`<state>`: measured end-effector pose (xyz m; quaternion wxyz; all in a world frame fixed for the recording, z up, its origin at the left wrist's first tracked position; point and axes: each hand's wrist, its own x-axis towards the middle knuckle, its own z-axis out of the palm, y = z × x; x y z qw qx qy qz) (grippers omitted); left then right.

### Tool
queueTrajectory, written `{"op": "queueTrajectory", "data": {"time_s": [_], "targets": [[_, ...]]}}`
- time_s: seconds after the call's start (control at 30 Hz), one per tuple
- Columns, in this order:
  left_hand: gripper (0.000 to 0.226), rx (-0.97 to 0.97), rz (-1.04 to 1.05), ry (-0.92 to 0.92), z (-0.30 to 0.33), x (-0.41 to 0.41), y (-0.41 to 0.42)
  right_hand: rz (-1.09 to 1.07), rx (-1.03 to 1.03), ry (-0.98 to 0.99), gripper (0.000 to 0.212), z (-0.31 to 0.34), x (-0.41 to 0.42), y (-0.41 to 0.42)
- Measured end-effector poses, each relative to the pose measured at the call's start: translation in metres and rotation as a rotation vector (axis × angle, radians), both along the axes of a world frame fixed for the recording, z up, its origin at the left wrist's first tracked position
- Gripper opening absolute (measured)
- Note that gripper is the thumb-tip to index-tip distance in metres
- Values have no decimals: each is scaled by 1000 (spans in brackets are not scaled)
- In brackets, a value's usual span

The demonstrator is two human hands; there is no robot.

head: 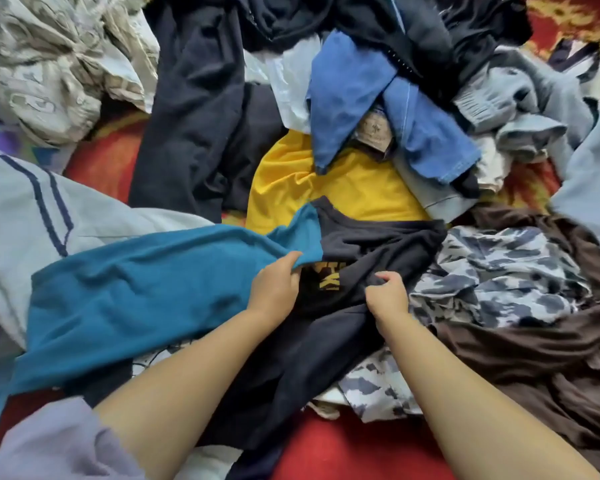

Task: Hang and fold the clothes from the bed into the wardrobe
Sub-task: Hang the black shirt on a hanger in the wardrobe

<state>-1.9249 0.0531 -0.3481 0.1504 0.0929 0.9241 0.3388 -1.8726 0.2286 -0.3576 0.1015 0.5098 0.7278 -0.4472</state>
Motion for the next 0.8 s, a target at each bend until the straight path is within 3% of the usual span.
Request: {"op": "queueTrajectory", "data": {"time_s": [0.07, 0.17, 0.33, 0.43, 0.5, 0.57, 0.63, 0.73, 0.8], "targets": [[33, 125, 84, 18, 29, 8, -9, -167, -171, 147, 35, 27, 2, 2], [25, 310, 251, 58, 88, 18, -34, -244, -410, 321, 42, 83, 7, -5], [21, 402, 320, 74, 188, 44, -85, -32, -626, 469, 45, 188, 14, -37], [25, 318, 338, 248, 257, 88, -115, 128, -710, 540, 41, 258, 15, -67], [29, 187, 158, 468, 299, 129, -129, 264, -740, 595, 37, 303, 18, -87], [34, 7, -69, 568, 319, 171, -144, 426, -766, 639, 43, 347, 24, -107], [44, -143, -152, 490, 334, 207, -155, 607, -821, 692, 46, 390, 34, -127], [45, -216, -52, 324, 357, 249, -166, 863, -888, 749, 48, 449, 56, -160], [43, -258, -29, 332, 368, 276, -175, 975, -963, 778, 48, 480, 76, -182]]}}
